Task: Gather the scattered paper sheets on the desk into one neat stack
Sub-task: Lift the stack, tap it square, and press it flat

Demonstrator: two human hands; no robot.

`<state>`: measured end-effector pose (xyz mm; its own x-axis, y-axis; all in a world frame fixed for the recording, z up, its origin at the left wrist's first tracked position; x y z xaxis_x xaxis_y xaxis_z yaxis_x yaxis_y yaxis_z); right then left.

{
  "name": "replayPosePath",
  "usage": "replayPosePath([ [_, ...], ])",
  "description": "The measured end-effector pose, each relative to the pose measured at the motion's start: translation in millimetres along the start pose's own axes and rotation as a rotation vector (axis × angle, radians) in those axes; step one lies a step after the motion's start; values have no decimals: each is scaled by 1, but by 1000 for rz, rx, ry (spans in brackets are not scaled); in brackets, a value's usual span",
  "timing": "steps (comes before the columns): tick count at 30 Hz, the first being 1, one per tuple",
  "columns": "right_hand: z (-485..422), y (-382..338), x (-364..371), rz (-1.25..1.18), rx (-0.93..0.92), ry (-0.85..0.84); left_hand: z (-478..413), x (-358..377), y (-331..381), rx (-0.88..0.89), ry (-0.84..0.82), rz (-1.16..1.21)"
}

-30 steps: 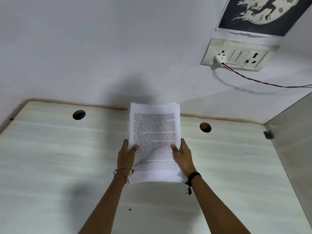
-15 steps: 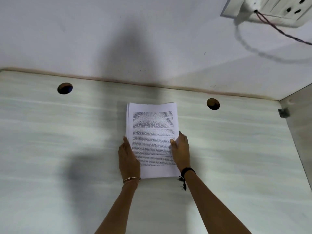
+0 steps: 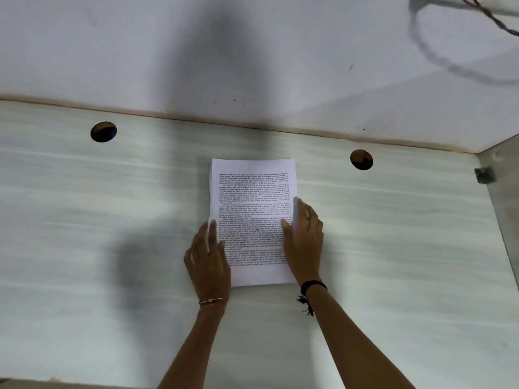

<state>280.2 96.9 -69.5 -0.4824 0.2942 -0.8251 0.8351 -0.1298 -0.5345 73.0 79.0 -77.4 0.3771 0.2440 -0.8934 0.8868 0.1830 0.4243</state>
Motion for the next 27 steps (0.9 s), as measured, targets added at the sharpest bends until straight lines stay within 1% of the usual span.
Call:
replayPosePath([
  [2, 8, 3, -1, 12, -33, -40, 14, -7, -14, -143, 12, 76],
  [3, 14, 5, 1, 19, -50, -84, 23, -9, -21, -159, -4, 108],
  [5, 21, 11, 3, 57, -85, -143, 37, -11, -29, -134, -81, 179],
  [9, 19, 14, 2, 110, -99, -196, 40, -14, -38, -189, -188, 278],
  [13, 21, 13, -1, 142, -136, -251, 38, -25, -41, -191, -236, 252],
  [16, 28, 13, -3, 212, -175, -271, 46, -37, -42, -273, -250, 167],
  [19, 28, 12, -1, 230, -161, -290, 58, -40, -35, -338, -293, 120],
  [22, 27, 11, 1, 241, -151, -307, 63, -37, -34, -528, -311, 218],
  [24, 26, 12, 0, 237, -155, -320, 66, -33, -35, -678, -317, 352],
  [25, 26, 12, 0, 233, -154, -324, 67, -31, -36, -736, -316, 416],
  [27, 26, 11, -1, 229, -157, -326, 69, -32, -34, -804, -301, 465],
])
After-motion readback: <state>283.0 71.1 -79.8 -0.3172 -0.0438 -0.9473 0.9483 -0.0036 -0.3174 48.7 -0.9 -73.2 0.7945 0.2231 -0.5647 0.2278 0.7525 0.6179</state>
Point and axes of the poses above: each hand's wrist, its own z-axis away from the middle knuckle, its own x-axis out of the palm, y = z × x, the point moved 4 cm from there along -z, towards the middle knuckle, and after that the axes turned 7 degrees about -x, right-handed, at the moved point
